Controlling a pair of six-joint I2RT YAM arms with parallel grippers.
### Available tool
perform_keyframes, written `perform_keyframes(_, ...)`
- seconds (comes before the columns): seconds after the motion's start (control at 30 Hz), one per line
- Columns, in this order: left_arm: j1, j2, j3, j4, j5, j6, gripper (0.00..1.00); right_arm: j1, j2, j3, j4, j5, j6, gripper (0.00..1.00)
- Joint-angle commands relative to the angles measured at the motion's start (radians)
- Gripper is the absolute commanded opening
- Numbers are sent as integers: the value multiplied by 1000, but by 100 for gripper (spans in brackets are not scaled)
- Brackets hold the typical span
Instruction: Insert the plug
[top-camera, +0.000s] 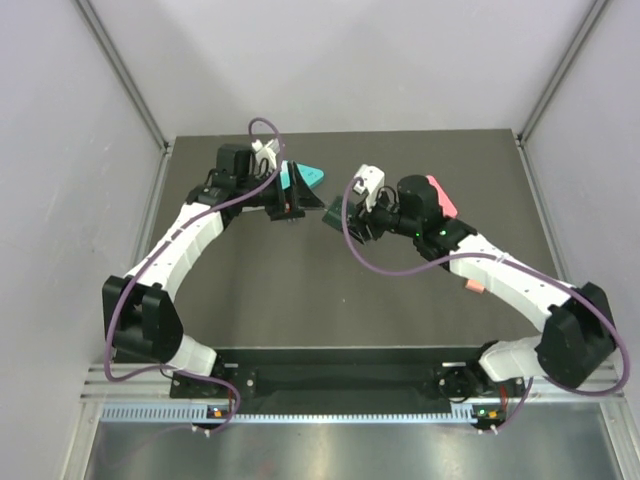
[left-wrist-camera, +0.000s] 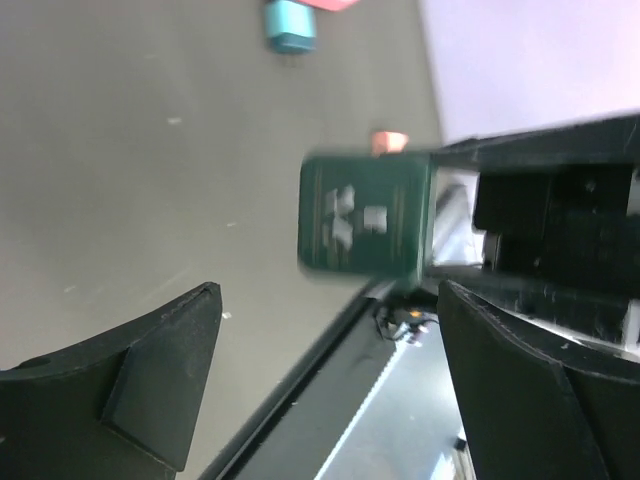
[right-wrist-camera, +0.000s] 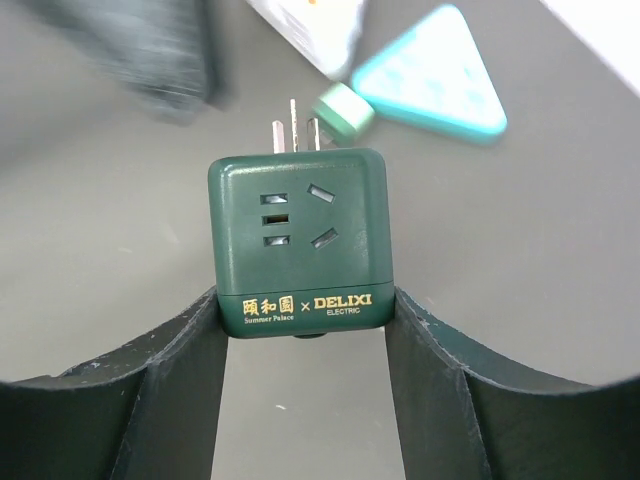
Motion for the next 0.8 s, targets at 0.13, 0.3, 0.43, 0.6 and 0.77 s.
perform_keyframes(0.13,-15,-64,-127,270,207,-163,94,76,-136,-27,50,-28,16,0)
perform_keyframes(0.3,-38,-77,-187,321,225,-227,94,99,-150,-27,49,-38,16,0)
perform_keyframes(0.43,-48,-83,-235,463,247,-325,93,107,-147,-27,52,-52,16,0)
perform_keyframes(0.6,-55,-74,-239,442,233,-321,82,113,-147,-36,64,-57,26,0)
perform_keyframes(0.77,-68,-57,-265,509,253,-380,32,115,-138,-52,98,-66,62,7)
